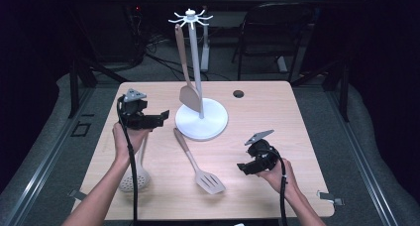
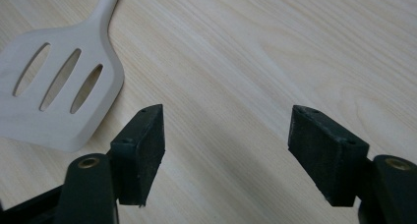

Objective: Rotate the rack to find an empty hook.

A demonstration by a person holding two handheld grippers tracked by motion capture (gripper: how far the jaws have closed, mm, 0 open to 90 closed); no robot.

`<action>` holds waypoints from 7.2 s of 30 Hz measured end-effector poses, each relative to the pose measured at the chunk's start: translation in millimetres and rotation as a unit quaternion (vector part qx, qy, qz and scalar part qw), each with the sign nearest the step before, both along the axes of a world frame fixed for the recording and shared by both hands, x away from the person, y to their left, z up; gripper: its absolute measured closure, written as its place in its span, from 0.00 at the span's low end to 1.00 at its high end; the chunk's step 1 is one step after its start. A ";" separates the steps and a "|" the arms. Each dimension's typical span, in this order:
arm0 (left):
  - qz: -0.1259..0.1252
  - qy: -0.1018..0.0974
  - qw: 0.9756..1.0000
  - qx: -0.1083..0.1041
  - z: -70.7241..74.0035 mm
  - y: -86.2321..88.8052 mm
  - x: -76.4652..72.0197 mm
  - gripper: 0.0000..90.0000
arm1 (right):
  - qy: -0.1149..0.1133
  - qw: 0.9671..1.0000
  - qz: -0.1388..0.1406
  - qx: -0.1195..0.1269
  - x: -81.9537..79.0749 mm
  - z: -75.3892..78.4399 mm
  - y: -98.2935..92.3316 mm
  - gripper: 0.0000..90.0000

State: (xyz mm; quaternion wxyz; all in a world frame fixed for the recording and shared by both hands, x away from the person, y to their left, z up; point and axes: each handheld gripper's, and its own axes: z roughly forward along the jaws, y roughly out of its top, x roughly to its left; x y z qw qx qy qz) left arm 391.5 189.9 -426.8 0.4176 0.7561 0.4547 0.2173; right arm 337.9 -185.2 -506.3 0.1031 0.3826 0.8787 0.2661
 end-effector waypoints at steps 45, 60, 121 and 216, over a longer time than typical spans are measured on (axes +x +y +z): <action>-0.004 0.155 0.988 -0.015 -91.1 -24.4 -9.8 0.10 | 0.062 0.987 0.143 0.036 -39.2 -10.5 84.4 1.00; -0.008 0.203 0.977 -0.058 -114.1 -43.6 -7.3 0.19 | 0.097 0.982 0.162 0.001 -34.1 -48.0 102.0 1.00; -0.076 0.158 0.967 -0.184 -100.3 -42.9 -19.1 0.78 | 0.057 0.990 0.127 0.027 -26.9 -24.3 95.1 0.76; -0.241 0.034 0.960 -0.142 -15.7 -62.4 -24.0 0.86 | 0.011 0.998 -0.001 0.060 -6.1 1.6 -4.3 0.02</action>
